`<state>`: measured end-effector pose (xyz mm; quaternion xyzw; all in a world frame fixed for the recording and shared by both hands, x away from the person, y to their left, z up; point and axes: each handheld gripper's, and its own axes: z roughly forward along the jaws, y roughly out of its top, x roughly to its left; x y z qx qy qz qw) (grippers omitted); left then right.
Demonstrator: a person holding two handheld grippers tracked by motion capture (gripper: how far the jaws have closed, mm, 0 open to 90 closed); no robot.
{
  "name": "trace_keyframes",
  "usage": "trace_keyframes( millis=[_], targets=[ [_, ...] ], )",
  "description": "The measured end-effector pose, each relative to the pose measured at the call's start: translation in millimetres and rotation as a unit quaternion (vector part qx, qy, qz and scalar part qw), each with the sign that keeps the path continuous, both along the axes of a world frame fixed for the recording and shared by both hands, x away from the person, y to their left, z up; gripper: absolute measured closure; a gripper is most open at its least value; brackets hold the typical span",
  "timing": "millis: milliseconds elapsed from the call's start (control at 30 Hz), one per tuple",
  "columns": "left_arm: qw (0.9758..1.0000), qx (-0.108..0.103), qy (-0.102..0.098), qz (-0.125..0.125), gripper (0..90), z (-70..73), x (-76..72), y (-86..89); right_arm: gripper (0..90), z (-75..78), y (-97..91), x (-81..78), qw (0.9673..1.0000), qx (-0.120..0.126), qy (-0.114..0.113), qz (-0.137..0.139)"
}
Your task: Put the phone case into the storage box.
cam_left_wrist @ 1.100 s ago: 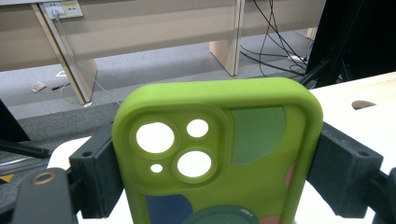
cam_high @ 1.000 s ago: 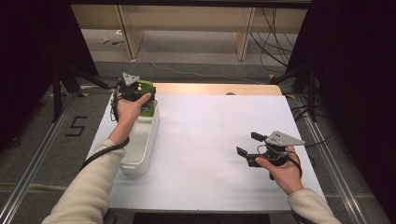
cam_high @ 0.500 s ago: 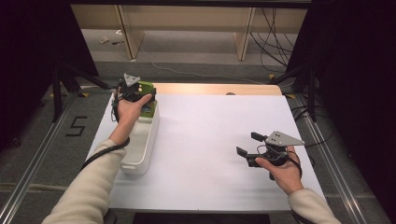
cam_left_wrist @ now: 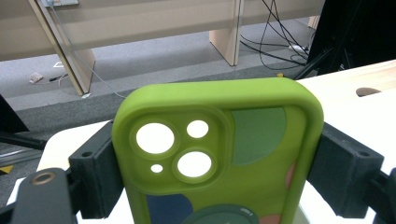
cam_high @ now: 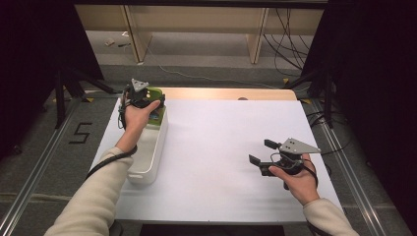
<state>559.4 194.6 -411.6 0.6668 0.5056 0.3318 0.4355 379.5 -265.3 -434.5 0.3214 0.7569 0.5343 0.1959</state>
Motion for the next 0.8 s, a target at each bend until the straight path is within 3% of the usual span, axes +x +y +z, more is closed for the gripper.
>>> trace_keyframes(
  millis=[800],
  targets=[
    [0.9999, 0.001, 0.014, 0.000, 15.0, -6.3, 2.3, -0.5, 15.8, -0.1, 0.0, 0.0, 1.0000, -0.001, 0.001, 0.001]
  ],
)
